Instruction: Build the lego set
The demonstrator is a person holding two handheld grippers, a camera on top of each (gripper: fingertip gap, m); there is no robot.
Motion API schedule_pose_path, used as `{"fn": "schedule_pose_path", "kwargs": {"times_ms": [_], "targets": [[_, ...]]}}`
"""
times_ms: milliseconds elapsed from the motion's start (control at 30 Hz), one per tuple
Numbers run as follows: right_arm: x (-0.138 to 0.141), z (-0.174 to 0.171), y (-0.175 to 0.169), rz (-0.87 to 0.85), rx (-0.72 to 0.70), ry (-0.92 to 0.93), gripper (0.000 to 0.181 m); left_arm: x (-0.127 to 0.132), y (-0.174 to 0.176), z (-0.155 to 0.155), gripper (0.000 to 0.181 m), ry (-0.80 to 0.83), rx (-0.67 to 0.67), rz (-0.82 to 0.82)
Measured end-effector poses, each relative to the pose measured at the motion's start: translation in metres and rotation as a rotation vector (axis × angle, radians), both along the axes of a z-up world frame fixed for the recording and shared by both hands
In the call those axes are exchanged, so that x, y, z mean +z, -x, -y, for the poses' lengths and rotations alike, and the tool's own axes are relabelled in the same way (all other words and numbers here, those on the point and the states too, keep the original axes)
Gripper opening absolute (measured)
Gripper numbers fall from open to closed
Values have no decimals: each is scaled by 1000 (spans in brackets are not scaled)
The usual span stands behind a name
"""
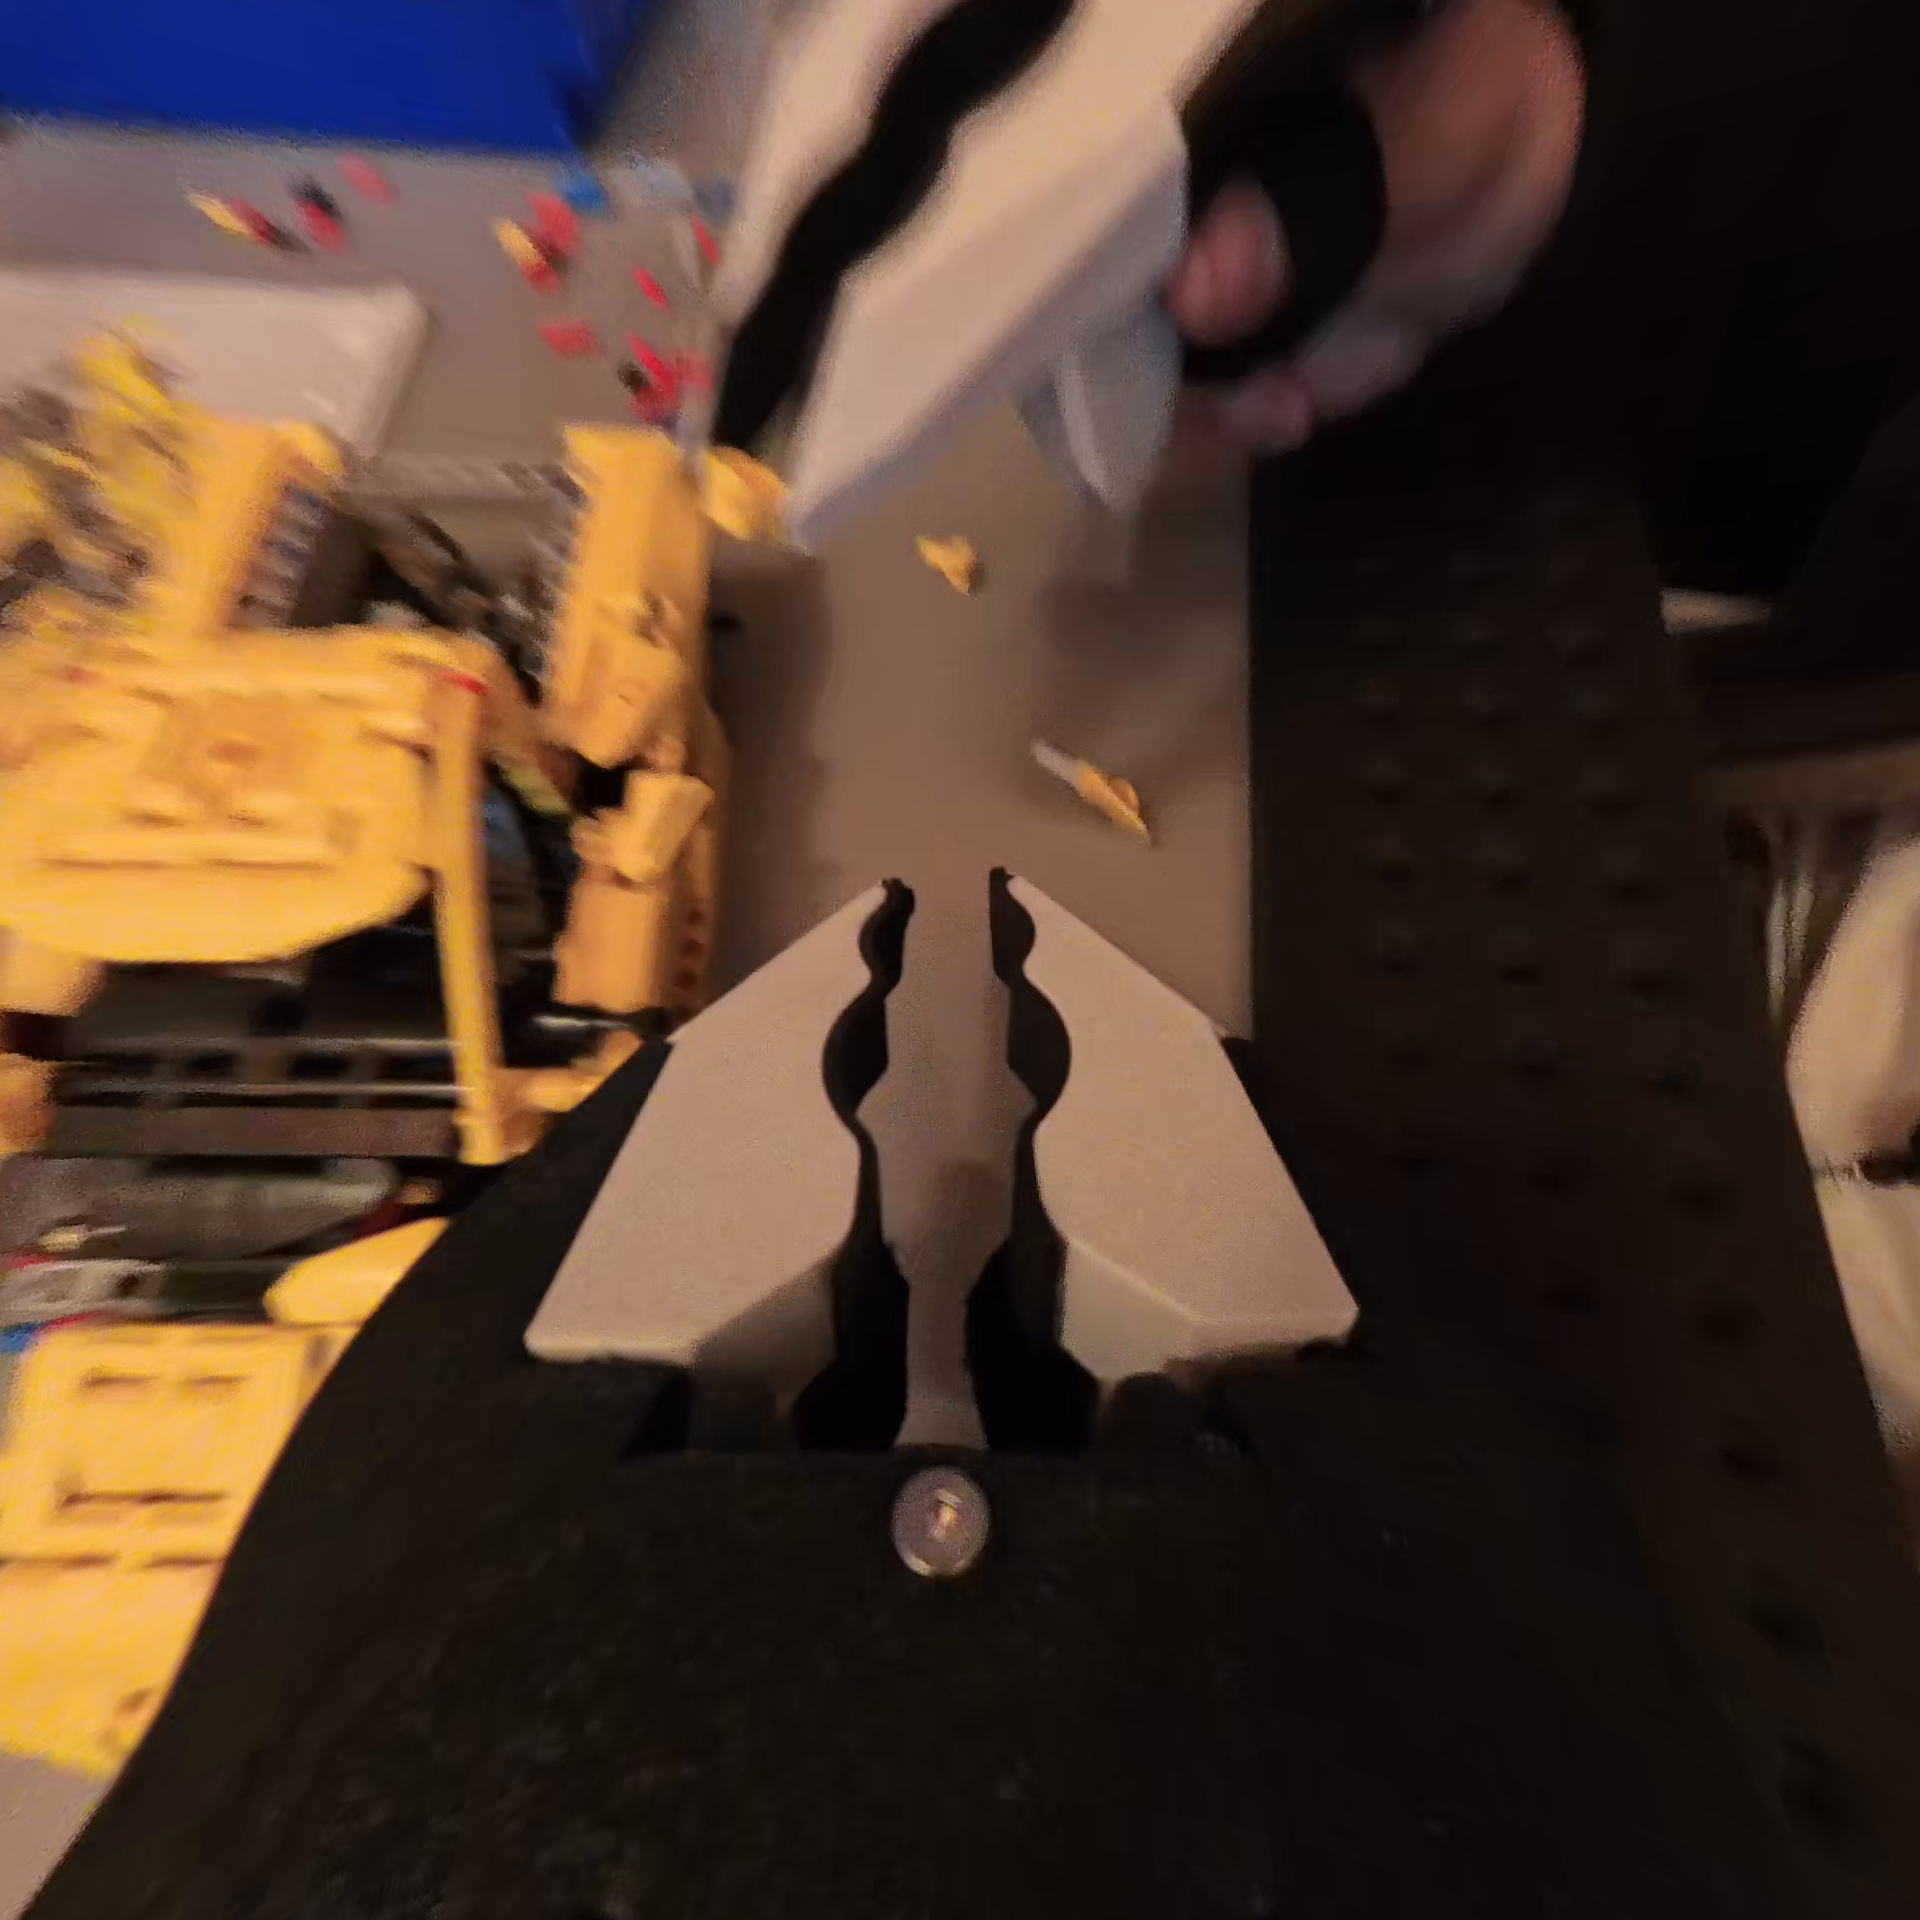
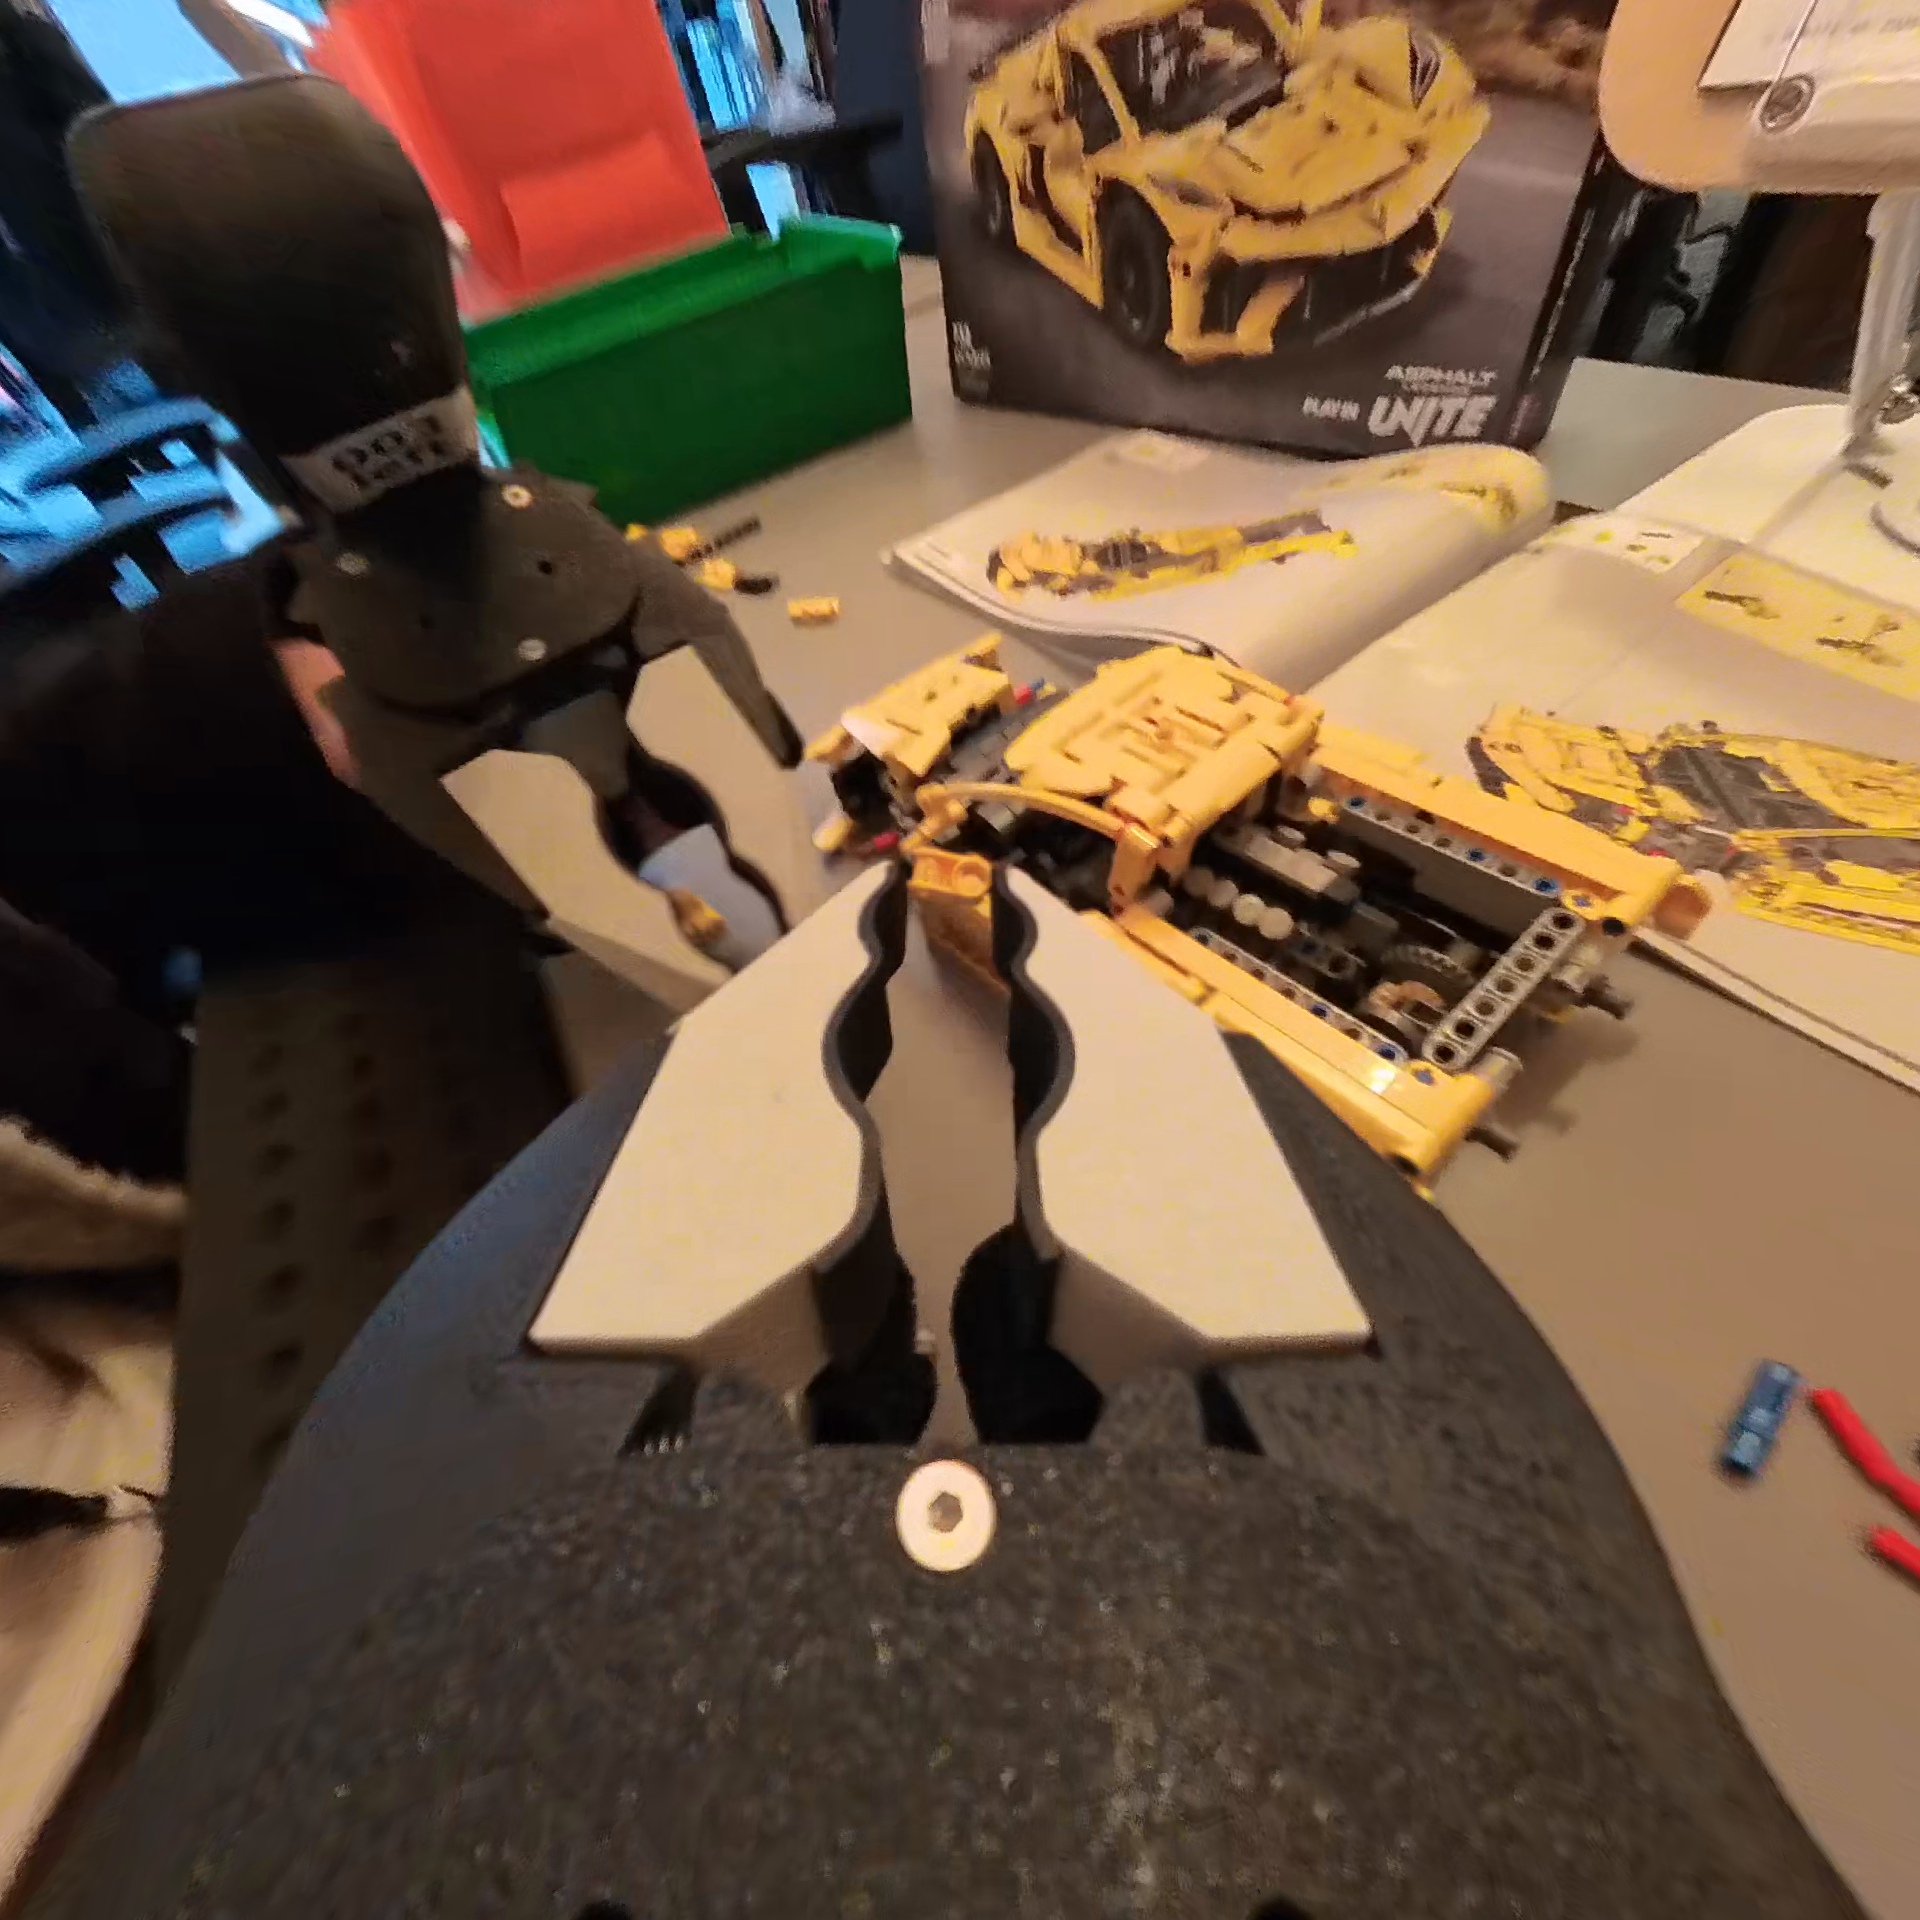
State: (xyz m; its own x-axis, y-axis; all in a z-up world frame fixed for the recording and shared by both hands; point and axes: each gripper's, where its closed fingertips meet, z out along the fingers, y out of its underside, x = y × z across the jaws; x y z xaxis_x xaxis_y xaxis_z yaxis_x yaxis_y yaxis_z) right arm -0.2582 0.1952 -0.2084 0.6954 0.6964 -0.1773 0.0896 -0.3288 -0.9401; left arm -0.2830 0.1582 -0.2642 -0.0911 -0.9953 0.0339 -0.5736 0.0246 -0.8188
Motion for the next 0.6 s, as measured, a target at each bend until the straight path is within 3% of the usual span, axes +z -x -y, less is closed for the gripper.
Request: {"fn": "schedule_pose_path", "kwargs": {"times_ms": [100, 200, 300, 600], "targets": [[14, 6, 11, -105, 45, -18, 16, 45, -3, -19, 17, -31, 90, 235], [24, 17, 25, -319, 167, 109, 16, 77, 1, -27, 17, -82, 126, 409], [38, 21, 26, -497, 228, 167, 16, 81, 0, -14, 18, -87, 66, 436], [34, 28, 33, -617, 325, 317, 15, 90, 0, -8, 14, -271, 60, 500]]}}
